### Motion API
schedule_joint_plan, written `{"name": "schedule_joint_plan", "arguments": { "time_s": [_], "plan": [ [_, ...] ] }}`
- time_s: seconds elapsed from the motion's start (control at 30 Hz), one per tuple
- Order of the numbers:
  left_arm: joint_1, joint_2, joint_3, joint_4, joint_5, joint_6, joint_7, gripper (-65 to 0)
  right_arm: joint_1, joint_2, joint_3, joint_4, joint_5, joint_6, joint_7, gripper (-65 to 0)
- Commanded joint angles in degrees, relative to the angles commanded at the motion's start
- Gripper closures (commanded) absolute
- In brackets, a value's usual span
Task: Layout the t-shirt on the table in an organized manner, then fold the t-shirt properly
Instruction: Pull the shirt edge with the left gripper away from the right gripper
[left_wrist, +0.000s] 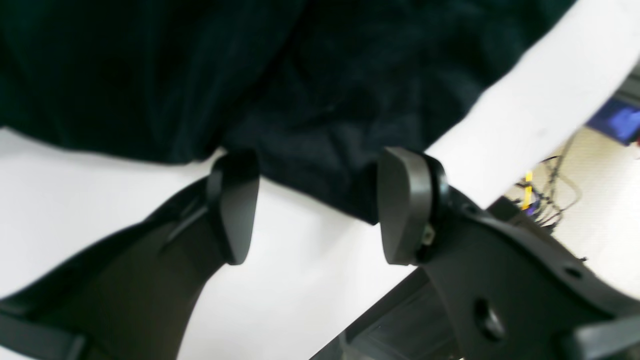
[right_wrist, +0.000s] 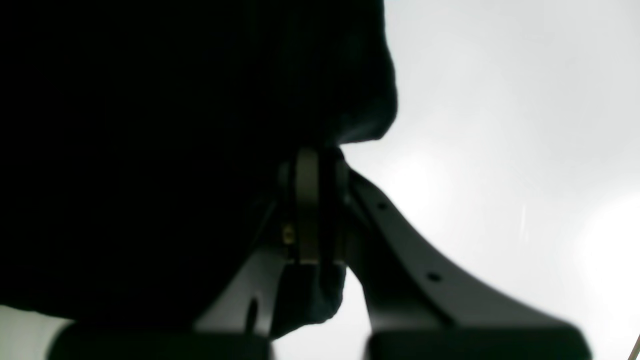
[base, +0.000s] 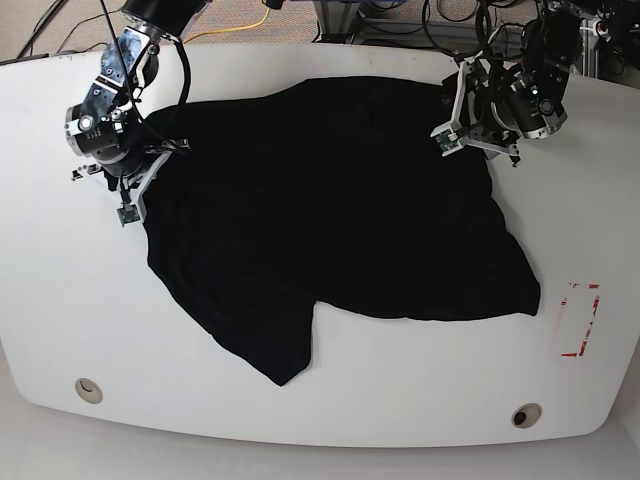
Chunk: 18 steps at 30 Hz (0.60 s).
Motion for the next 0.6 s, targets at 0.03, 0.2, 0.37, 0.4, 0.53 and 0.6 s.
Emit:
{"name": "schedule_joint_plan", "arguments": {
  "time_s": [0.03,0.2,0.37,0.4,0.53,0.6],
  "plan": [
    [0.0,0.0,0.0,-0.1,0.0,0.0,0.0,-35.7,0.0,0.0,0.0,0.0,0.0,0.0,0.0,-2.4],
    [-0.3,0.2,0.1,-4.4,-0.2,0.0,-0.2,-35.7,0.0,0.0,0.0,0.0,0.0,0.0,0.0,-2.4],
    [0.1,0.8,0.1,-8.4,-0.2,-0.1,-4.3,-35.7,0.0,0.0,0.0,0.0,0.0,0.0,0.0,-2.4],
    [0.1,0.8,0.1,-9.0,-0.2,-0.1,-4.7,-35.4,0.0,0.0,0.0,0.0,0.0,0.0,0.0,-2.4],
    [0.2,0.8,1.9,-10.1,-0.2,-0.2,-5.1,-33.3,0.0,0.0,0.0,0.0,0.0,0.0,0.0,-2.4],
    [0.2,0.8,2.5,-10.1,-0.1,-0.2,-5.1,-24.9,0.0,0.0,0.0,0.0,0.0,0.0,0.0,-2.4]
  ]
}}
